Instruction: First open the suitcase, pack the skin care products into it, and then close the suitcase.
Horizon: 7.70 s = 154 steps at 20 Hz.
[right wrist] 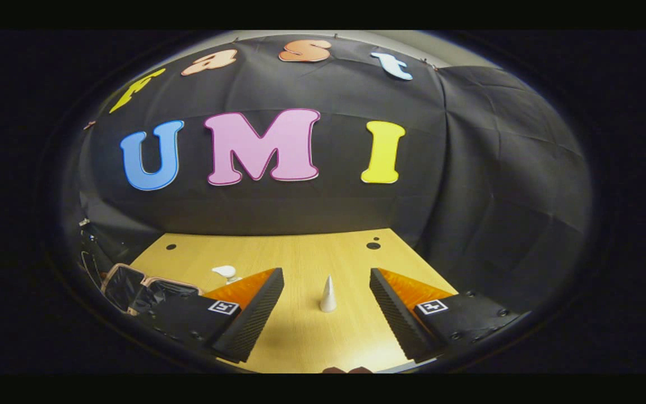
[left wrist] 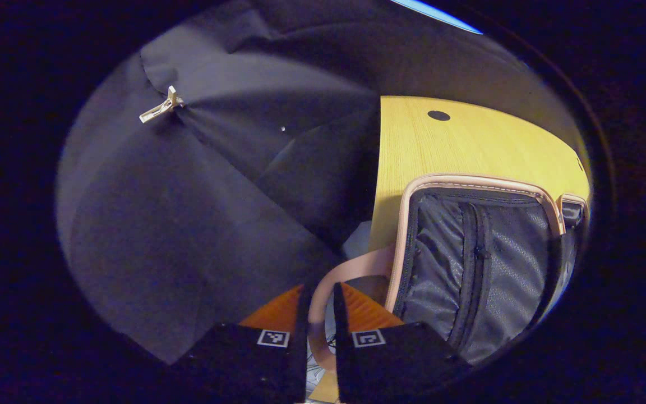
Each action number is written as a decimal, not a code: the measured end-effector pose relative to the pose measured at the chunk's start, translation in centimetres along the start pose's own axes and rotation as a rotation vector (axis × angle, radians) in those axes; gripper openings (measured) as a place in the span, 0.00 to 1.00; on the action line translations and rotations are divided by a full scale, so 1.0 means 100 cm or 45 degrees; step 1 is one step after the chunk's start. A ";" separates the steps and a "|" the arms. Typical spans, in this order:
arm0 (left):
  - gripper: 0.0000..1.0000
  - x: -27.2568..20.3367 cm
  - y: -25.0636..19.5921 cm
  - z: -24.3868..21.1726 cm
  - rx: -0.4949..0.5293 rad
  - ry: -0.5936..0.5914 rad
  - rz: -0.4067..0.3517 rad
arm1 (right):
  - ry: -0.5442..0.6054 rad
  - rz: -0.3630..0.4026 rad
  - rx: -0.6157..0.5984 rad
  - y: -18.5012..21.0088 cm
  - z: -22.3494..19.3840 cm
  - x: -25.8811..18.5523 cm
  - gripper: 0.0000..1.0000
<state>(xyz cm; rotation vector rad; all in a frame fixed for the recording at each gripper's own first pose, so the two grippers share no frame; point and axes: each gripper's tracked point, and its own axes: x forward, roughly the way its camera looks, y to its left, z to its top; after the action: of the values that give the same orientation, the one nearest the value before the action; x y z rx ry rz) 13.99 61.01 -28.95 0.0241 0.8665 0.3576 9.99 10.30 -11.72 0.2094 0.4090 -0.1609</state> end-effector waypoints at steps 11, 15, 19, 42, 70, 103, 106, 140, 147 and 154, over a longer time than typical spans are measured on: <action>0.98 -0.175 -0.149 0.061 -0.049 -0.487 -0.249 | 0.178 0.026 0.038 -0.009 -0.072 0.055 0.98; 0.99 -0.254 -0.324 0.062 0.089 -0.550 -0.668 | 0.235 0.106 0.049 -0.009 -0.089 0.066 0.98; 0.99 -0.298 -0.473 0.061 0.207 -0.519 -0.864 | 0.284 0.176 0.025 -0.010 -0.105 0.072 0.98; 0.55 -0.297 -0.640 0.045 0.433 -0.173 -0.868 | 0.653 0.239 0.174 -0.012 -0.201 0.202 0.41; 0.56 -0.268 -0.318 -0.136 0.516 1.045 -0.313 | 0.492 0.440 0.202 -0.033 -0.143 0.061 0.33; 0.96 -0.339 -0.210 -0.122 -0.041 0.199 -0.541 | 0.979 1.183 0.077 0.271 -0.169 -0.037 0.33; 0.96 -0.334 -0.175 -0.143 -0.262 0.218 -0.543 | 1.230 1.166 0.038 0.303 -0.213 -0.042 0.34; 0.96 -0.115 0.013 -0.088 -0.432 0.419 -0.385 | 1.359 0.824 0.616 0.302 -0.162 -0.043 0.89; 0.94 -0.054 0.005 -0.109 -0.308 0.600 -0.287 | 1.326 0.723 0.691 0.268 -0.163 -0.042 0.89; 0.22 -0.054 -0.010 -0.084 -0.159 0.515 -0.303 | 1.333 0.684 0.719 0.255 -0.165 -0.041 0.89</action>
<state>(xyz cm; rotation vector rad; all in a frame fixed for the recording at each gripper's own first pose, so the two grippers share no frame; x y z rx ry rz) 4.79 57.29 -30.54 -0.2732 1.2313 0.1934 5.05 39.27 -20.52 0.9638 1.3248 0.3984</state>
